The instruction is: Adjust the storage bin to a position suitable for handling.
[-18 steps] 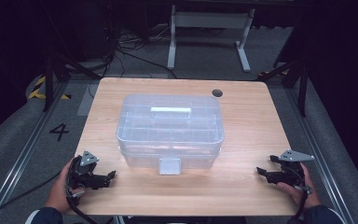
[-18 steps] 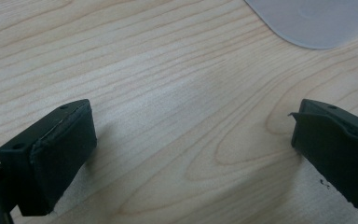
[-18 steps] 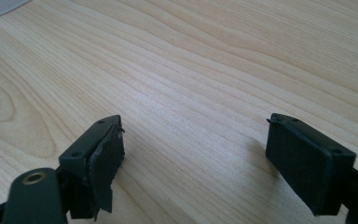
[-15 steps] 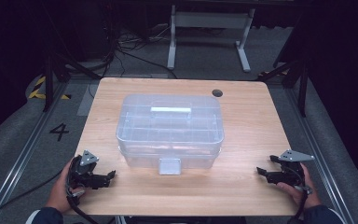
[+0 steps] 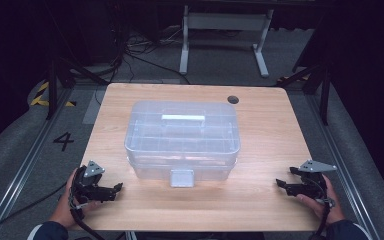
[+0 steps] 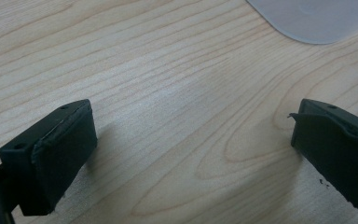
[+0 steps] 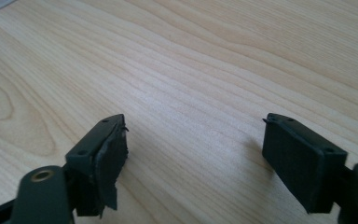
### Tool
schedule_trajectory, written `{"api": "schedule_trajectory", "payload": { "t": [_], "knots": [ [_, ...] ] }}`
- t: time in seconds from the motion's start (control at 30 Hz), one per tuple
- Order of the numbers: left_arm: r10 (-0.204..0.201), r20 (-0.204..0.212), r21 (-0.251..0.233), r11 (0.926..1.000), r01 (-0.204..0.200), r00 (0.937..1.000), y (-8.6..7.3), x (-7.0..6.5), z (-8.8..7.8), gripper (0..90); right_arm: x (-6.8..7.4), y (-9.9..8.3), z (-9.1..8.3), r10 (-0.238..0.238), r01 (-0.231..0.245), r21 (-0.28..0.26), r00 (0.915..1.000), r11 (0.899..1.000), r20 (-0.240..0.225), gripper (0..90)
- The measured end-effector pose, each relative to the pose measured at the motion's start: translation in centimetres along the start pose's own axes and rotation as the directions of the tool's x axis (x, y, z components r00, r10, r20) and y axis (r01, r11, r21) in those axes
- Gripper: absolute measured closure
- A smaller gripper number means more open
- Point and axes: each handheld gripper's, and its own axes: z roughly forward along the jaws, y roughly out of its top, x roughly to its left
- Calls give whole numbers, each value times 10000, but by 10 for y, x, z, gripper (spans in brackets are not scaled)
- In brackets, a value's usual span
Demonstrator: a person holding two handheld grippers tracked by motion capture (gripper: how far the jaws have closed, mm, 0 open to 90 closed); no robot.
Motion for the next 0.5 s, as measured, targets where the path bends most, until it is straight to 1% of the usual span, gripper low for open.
{"api": "schedule_trajectory", "payload": {
  "t": [0.03, 0.07, 0.13, 0.17, 0.2, 0.37, 0.43, 0.5],
  "knots": [
    [21, 92, -32, 10000, -21, 10000, 0, 1, 0, 5, 0, 0, -1, -103, 103, 47, 9999, 9999, -73, 258],
    [61, 110, -31, 10000, -61, 9999, 0, 1, 0, 5, 0, 0, -1, -103, 103, 47, 9999, 9999, -73, 258],
    [291, 275, -32, 9996, -290, 9992, -2, 4, -1, 6, 0, 0, -2, -98, 99, 84, 9998, 9999, -177, 270],
    [204, 256, -44, 9998, -203, 9995, -2, 3, -1, 6, 0, 1, -2, -151, 153, 78, 9997, 9999, -214, 291],
    [202, 247, -56, 9998, -201, 9995, -2, 3, -1, 6, 1, 1, -2, -186, 188, 92, 9995, 9998, -266, 304],
    [149, 228, -67, 9999, -148, 9996, -2, 4, -1, 7, 6, 11, -6, -388, 378, -288, 9986, 9989, -363, 321],
    [91, 255, -63, 9999, -90, 9996, -3, 4, -2, 12, 9, 18, -8, -527, 510, -437, 9979, 9977, -386, 326],
    [131, 233, -112, 9999, -129, 9996, -3, 4, -2, 17, 13, 23, -10, -672, 647, -544, 9967, 9964, -458, 331]
  ]
}}
